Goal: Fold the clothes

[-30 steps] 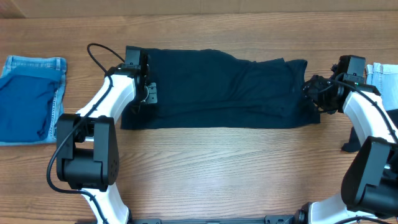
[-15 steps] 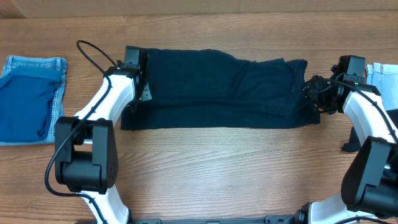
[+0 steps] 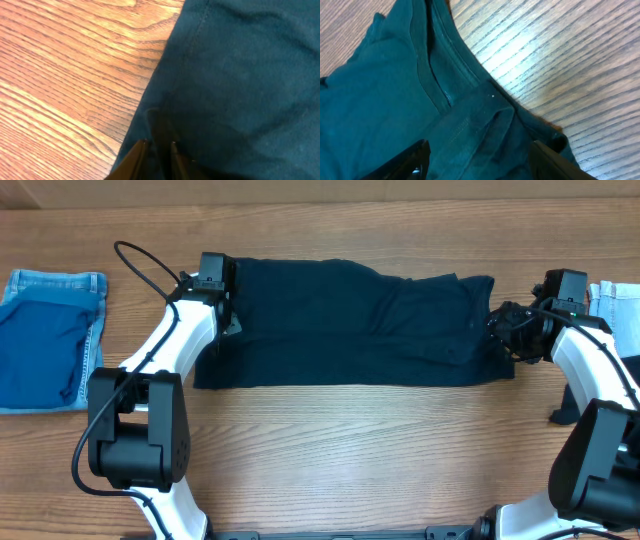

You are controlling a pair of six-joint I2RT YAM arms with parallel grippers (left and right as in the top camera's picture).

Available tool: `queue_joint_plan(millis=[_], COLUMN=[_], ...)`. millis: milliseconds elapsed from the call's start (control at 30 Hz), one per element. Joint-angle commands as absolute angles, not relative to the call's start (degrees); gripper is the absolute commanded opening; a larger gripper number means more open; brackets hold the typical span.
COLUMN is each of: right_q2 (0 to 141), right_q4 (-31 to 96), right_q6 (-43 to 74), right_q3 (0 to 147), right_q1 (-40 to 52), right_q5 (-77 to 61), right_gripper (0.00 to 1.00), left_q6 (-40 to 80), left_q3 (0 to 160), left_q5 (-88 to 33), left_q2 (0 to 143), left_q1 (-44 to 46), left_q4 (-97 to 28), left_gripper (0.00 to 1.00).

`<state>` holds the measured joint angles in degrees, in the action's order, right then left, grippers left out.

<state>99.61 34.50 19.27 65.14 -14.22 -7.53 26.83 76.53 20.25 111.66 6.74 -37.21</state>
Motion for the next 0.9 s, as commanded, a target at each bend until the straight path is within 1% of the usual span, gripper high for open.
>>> queue_joint_plan(millis=[0, 33, 67, 133, 167, 233, 333, 433, 500, 600, 700, 733, 833, 867], right_q2=[100.0, 100.0, 100.0, 100.0, 100.0, 100.0, 100.4, 103.3, 104.9, 105.3, 105.4, 105.4, 105.4, 105.4], right_q4=[35.7, 36.3, 37.2, 39.2, 40.3, 41.6, 42.9, 44.1, 44.1, 44.1, 45.5, 45.8, 46.5, 46.5], right_q6=[17.4, 17.3, 16.9, 16.3, 16.3, 16.3, 16.0, 16.1, 16.1, 16.1, 16.1, 16.1, 16.1, 16.1], right_q3=[66.0, 66.0, 66.0, 66.0, 66.0, 65.9, 64.3, 62.8, 62.7, 62.7, 62.7, 62.7, 62.7, 62.7], right_q1=[-14.1, -14.1, -14.1, -14.1, -14.1, -14.1, -14.1, -14.1, -14.1, -14.1, -14.1, -14.1, -14.1, -14.1], right_q5=[-7.7, -7.7, -7.8, -7.7, -7.7, -7.7, -7.6, -7.6, -7.8, -7.8, -7.8, -7.8, -7.8, -7.8], right_gripper=[0.59, 0.57, 0.56, 0.51, 0.50, 0.50, 0.50, 0.49, 0.49, 0.50, 0.50, 0.50, 0.50, 0.50], left_q6=[22.6, 22.2, 22.3, 22.3, 22.3, 22.7, 22.7, 22.7, 22.2, 20.8, 20.7, 20.7, 20.8, 20.8], left_q3=[78.8, 79.9, 81.6, 85.6, 87.2, 88.4, 88.2, 87.7, 87.0, 86.1, 84.4, 83.6, 81.2, 81.1], left_q5=[23.4, 24.7, 26.8, 28.8, 28.6, 24.2, 10.8, 6.7, 7.0, 7.1, 9.7, 10.7, 13.7, 14.0], left_q2=[110.4, 110.4, 110.4, 110.1, 110.0, 110.0, 110.0, 110.0, 110.1, 110.3, 110.4, 110.4, 110.4, 110.4], left_q1=[6.8, 6.8, 6.8, 6.8, 6.8, 6.9, 7.0, 7.6, 8.0, 7.9, 7.9, 7.9, 6.8, 6.2], left_q4=[-38.9, -40.3, -42.5, -46.9, -48.3, -50.5, -53.7, -56.0, -56.4, -56.3, -54.8, -54.1, -52.0, -51.6], left_gripper=[0.12, 0.10, 0.04, 0.04, 0.04, 0.04, 0.04, 0.04, 0.05, 0.10, 0.15, 0.16, 0.12, 0.13])
